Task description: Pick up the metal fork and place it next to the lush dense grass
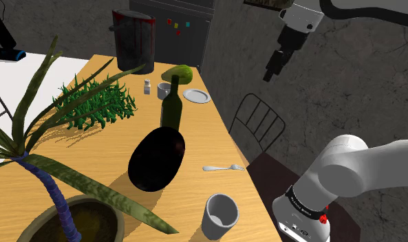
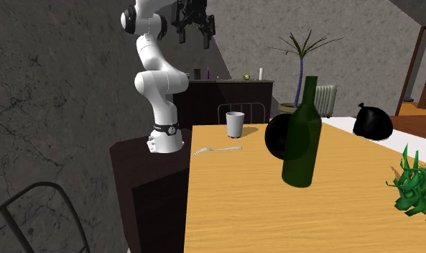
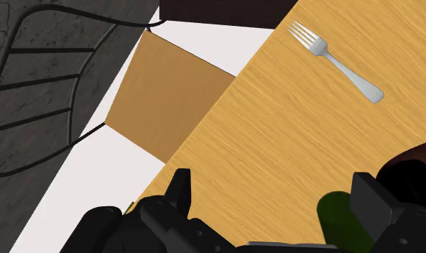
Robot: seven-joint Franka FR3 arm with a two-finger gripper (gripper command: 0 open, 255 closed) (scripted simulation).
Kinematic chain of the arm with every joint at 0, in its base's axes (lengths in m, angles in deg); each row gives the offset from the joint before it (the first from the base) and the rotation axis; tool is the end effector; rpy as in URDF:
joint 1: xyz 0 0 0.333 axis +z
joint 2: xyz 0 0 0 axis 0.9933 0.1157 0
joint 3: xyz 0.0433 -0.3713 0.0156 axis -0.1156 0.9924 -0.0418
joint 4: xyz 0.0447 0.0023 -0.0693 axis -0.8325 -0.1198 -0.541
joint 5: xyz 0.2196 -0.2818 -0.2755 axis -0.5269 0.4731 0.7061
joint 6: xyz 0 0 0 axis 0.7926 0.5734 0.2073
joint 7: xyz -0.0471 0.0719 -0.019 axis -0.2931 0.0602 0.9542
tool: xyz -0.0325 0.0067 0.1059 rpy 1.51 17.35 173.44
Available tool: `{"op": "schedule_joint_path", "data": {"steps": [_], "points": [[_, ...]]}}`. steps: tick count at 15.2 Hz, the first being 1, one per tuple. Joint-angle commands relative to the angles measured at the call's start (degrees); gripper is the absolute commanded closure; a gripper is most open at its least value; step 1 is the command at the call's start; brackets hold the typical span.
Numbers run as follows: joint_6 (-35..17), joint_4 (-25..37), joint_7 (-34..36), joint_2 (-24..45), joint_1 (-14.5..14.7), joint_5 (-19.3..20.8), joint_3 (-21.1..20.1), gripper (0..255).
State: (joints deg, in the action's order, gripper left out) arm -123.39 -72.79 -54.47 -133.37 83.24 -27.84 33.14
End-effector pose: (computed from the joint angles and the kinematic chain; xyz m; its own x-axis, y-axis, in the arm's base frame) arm 0.3260 -0.0128 0.6570 0.9916 0.0975 0.0847 0.0898 -0.9918 0.0907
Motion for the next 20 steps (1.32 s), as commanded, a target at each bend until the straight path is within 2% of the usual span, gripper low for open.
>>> {"op": "schedule_joint_path", "data": {"steps": [1,11,20], "points": [[0.0,0.0,0.0,0.0,0.0,0.0,0.0,0],[-13.8,-16.1,-6.3,2.4,4.4,-1.7,1.3,0],[-28.5,-27.3,-12.4,10.2,8.9,-3.4,2.1,0]]}}
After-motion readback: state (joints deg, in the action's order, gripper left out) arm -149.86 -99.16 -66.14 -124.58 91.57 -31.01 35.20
